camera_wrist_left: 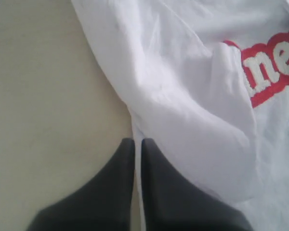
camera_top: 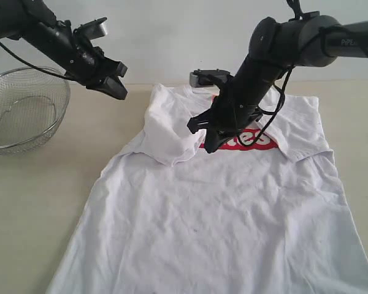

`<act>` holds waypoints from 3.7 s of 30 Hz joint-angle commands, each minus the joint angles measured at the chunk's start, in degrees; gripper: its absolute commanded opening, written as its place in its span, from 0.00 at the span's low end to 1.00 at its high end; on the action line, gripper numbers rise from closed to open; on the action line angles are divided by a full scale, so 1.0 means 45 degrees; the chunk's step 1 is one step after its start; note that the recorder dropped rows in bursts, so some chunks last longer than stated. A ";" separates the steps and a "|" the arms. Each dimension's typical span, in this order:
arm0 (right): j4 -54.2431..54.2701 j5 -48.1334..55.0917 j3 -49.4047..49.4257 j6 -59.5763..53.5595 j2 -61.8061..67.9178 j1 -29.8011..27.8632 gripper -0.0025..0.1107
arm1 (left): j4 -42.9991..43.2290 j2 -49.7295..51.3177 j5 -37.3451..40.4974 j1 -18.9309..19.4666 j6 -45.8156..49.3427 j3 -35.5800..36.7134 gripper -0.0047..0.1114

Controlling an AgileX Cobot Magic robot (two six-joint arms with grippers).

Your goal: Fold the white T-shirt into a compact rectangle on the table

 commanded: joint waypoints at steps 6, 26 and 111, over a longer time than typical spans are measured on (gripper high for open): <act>-0.0135 -0.3038 -0.0106 -0.0196 -0.0443 -0.0056 0.02 | 0.0117 -0.0285 0.1543 -0.0546 0.0294 0.0605 0.08; -0.0112 -0.4457 -0.0203 0.0335 0.0734 -0.1391 0.02 | -0.0666 -0.2254 -0.3226 -0.2385 0.1524 0.6868 0.08; 0.0200 -0.4568 0.9576 -0.0161 -0.3398 0.0827 0.02 | 0.0712 -0.1661 -0.6729 -0.1193 0.0730 0.8056 0.08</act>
